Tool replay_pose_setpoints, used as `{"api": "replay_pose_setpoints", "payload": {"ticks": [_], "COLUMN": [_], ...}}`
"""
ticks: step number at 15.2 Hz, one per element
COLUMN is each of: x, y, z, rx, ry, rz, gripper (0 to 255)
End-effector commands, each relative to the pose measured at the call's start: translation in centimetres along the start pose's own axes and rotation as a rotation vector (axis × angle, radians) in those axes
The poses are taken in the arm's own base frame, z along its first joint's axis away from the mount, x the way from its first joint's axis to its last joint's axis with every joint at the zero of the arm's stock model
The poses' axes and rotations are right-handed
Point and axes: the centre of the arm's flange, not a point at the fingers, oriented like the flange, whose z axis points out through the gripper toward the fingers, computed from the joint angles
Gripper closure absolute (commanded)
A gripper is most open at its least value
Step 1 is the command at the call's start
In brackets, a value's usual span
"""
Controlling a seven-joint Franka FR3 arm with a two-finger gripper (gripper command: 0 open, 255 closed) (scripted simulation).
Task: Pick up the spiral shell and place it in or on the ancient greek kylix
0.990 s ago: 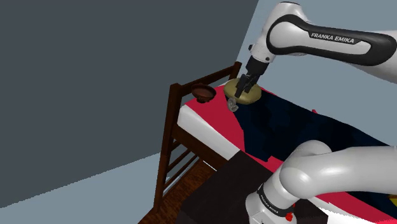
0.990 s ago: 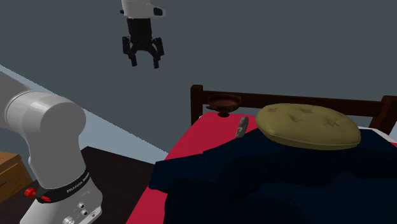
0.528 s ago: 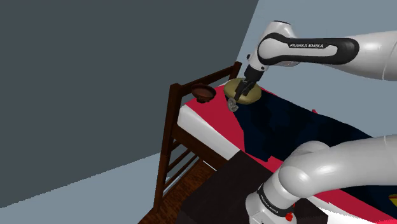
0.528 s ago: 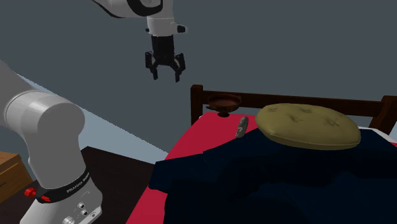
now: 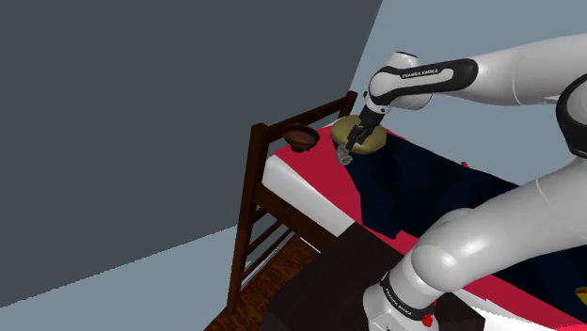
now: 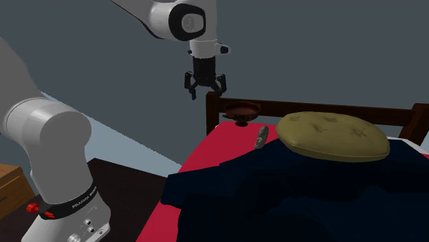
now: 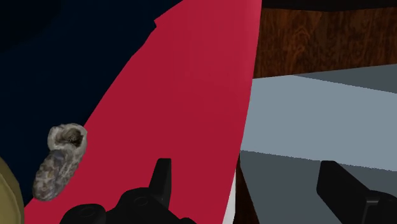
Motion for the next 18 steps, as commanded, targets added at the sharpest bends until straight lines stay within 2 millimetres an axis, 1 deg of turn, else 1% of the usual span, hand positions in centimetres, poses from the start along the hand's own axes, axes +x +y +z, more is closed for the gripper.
{"api": "replay_pose_setpoints", "payload": {"ticks": [1,18], "x": [0.5,5.2], "y": [2.1,20.3], "z": [1.4,13.3], "rx": [-0.003,-0.009], "ry": [0.005,0.044], "rz": [0.001,0.017], "gripper": [0,0]}}
